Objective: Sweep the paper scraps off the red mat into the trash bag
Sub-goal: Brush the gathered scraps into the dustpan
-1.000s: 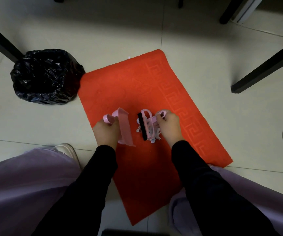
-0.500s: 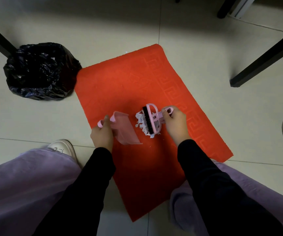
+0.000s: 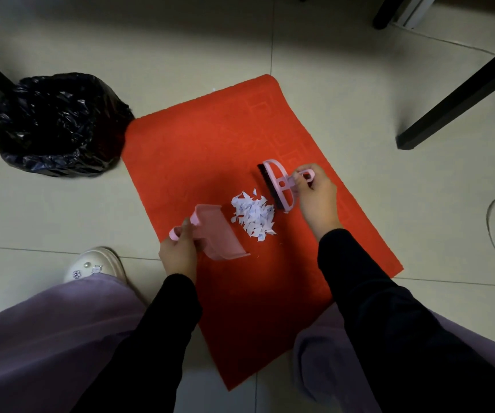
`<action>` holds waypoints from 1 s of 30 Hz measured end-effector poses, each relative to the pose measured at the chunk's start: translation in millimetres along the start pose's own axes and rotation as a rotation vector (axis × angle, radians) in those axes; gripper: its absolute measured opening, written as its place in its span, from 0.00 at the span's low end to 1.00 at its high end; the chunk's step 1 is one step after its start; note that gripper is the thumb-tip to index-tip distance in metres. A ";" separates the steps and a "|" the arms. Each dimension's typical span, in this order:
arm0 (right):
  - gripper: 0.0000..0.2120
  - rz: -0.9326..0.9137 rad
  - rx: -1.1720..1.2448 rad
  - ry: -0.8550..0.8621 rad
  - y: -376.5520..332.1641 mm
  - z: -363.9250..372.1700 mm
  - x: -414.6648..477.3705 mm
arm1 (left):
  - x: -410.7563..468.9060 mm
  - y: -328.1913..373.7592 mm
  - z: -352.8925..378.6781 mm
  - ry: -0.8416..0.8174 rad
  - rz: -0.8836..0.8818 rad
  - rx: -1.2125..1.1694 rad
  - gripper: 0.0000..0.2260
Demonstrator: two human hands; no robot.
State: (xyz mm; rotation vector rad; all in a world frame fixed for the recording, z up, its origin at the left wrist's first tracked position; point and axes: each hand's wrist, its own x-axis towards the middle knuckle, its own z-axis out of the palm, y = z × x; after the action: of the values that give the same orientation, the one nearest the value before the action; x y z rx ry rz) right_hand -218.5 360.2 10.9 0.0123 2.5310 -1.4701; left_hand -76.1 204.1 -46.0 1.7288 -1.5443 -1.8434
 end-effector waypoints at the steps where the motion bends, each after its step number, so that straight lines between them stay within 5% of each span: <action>1: 0.15 0.001 0.013 0.012 0.8 -0.7 0.8 | 3.5 -4.4 -1.7 -0.007 0.006 0.013 0.14; 10: 0.07 -0.006 0.016 0.025 5.5 -0.9 -1.6 | -2.3 -8.4 -7.7 -0.039 0.022 -0.079 0.11; 17: 0.15 0.022 -0.008 0.020 5.5 11.1 -5.1 | 4.8 -19.0 -14.2 -0.029 0.055 -0.108 0.12; 30: 0.07 0.039 -0.007 0.004 13.4 18.3 -5.6 | 21.4 -22.2 -9.8 -0.045 0.058 -0.205 0.11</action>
State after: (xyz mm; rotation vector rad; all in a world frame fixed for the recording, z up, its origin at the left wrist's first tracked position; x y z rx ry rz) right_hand -208.3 351.7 -8.3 0.0626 2.5243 -1.4477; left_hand -63.8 193.4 -73.9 1.5470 -1.3515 -1.9470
